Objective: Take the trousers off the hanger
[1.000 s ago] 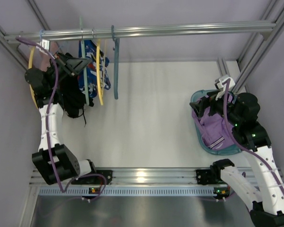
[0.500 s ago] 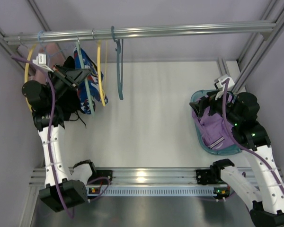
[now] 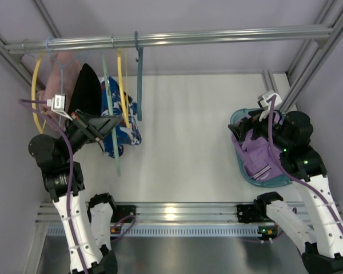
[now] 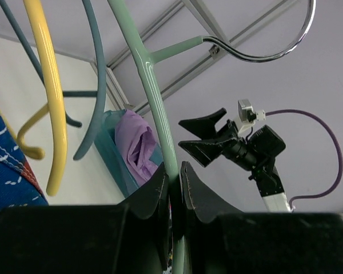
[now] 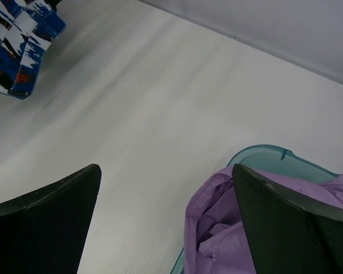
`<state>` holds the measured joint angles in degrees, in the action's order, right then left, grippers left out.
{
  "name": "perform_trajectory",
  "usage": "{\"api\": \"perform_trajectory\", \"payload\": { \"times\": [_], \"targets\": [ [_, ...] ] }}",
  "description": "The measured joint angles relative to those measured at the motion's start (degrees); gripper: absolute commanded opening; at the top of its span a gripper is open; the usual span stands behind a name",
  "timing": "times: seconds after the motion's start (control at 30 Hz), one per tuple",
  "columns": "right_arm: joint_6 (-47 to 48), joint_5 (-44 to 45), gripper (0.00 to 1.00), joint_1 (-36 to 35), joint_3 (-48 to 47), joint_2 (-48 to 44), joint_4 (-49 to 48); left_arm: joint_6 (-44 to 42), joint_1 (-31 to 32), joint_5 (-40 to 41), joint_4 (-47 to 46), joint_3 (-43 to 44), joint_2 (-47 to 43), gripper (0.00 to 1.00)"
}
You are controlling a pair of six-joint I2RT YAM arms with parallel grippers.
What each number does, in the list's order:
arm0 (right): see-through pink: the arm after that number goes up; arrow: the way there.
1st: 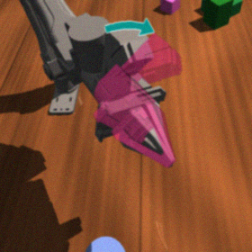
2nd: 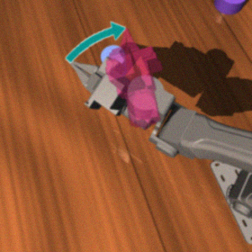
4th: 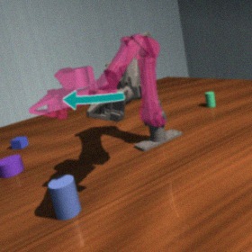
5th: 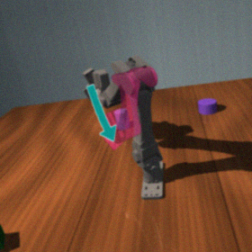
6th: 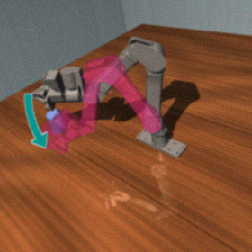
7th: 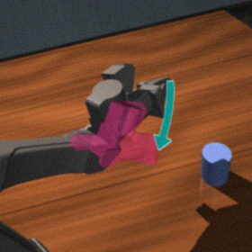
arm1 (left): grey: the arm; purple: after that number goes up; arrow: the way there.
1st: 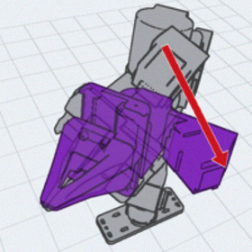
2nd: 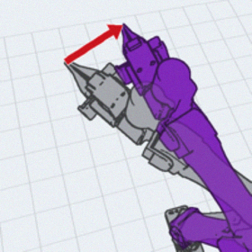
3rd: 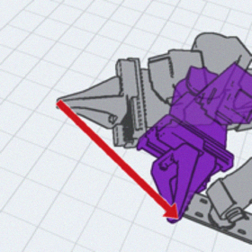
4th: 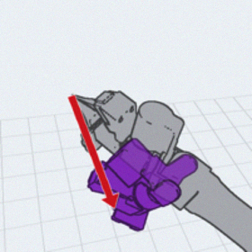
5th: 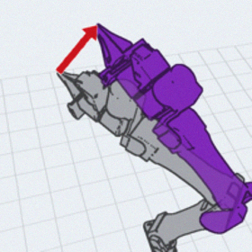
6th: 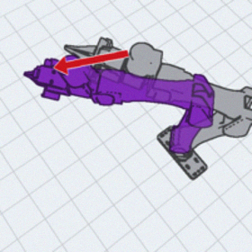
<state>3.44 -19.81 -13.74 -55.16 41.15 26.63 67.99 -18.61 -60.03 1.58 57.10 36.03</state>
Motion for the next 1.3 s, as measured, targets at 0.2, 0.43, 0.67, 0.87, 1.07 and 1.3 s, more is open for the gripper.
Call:
{"api": "perform_trajectory", "payload": {
  "times": [0.2, 0.43, 0.67, 0.87, 1.07, 1.3],
  "targets": [
    [-1.25, -6.62, 0.99, -0.09, 0.52, -0.87, -2.05, -2.45, 0.57, -0.37, 13.38, 2.36, -2.29, 0.00],
    [-3.19, -7.89, 0.99, -10.86, 3.39, -0.83, -10.75, -4.92, 0.57, 4.13, 31.43, 9.25, -2.58, 0.00],
    [-1.95, -1.66, 0.99, -28.26, 3.98, 6.54, -20.37, -7.02, 0.57, 10.12, 44.50, 17.66, -4.28, 0.00],
    [1.20, 6.75, 0.99, -43.60, 6.47, 12.81, -32.02, -6.88, 0.00, 13.40, 49.79, 23.43, -4.28, 0.00],
    [6.82, 14.45, 0.99, -56.22, 14.80, 18.84, -55.69, -6.38, -0.48, 14.23, 50.12, 24.72, -3.98, 0.00],
    [13.73, 20.04, 0.99, -65.96, 15.58, 30.12, -73.46, -5.70, -0.59, 14.45, 50.42, 24.76, -0.96, 0.00]
  ]
}}
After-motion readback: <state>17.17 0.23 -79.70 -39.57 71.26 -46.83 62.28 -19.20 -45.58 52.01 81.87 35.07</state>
